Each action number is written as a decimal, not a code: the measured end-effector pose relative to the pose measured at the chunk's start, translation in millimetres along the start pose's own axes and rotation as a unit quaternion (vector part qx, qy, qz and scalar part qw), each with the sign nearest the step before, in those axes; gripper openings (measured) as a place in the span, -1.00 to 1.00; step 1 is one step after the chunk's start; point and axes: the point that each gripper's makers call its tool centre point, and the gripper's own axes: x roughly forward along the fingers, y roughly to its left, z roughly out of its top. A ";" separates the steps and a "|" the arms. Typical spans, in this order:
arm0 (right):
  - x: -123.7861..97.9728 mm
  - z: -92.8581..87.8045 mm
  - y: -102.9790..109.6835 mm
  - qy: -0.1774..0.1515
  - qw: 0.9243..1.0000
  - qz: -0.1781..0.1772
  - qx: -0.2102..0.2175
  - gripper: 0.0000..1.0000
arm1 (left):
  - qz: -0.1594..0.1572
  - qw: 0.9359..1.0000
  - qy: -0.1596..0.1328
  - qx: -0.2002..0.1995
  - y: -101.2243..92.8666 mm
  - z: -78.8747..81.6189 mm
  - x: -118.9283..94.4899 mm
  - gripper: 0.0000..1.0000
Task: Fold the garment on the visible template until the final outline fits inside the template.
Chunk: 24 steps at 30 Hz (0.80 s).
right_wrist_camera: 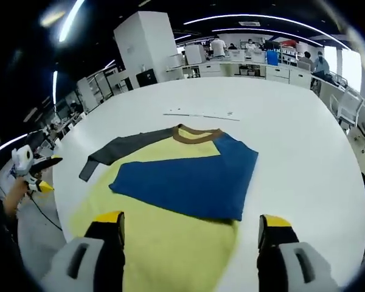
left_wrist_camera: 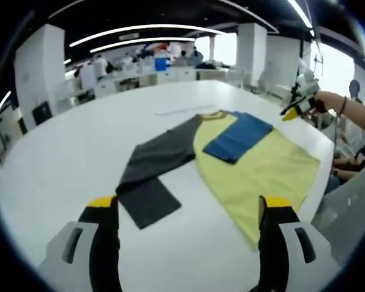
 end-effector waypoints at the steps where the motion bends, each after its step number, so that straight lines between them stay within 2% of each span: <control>1: -2.3 0.1 1.7 -0.002 1.000 0.003 -0.002 0.86 | 0.004 1.000 -0.004 0.002 4.0 2.7 1.6 0.82; 5: -14.0 3.9 11.7 -0.020 1.000 0.013 -0.005 0.95 | 0.014 1.000 -0.015 0.008 17.4 10.4 6.7 0.79; 10: -30.8 8.9 21.0 -0.042 0.999 0.005 -0.019 0.95 | 0.026 0.999 -0.029 0.006 36.9 16.3 12.0 0.71; 14: -42.5 9.9 32.2 -0.056 0.998 0.017 -0.015 0.97 | 0.037 0.999 -0.034 0.004 50.1 15.8 17.6 0.62; 16: -46.3 9.3 35.3 -0.060 0.998 0.017 -0.016 0.99 | 0.047 0.998 -0.044 0.005 57.1 17.7 19.3 0.53; 18: -50.2 8.1 39.1 -0.062 0.998 0.017 -0.023 0.99 | 0.045 0.997 -0.058 0.000 61.4 19.9 22.5 0.40; 21: -55.2 6.1 41.5 -0.062 0.997 0.012 -0.037 0.99 | 0.046 0.997 -0.058 -0.003 67.3 18.5 29.5 0.26; 24: -60.1 4.4 43.5 -0.059 0.997 0.009 -0.044 0.99 | 0.047 0.997 -0.057 0.002 71.6 17.6 34.3 0.22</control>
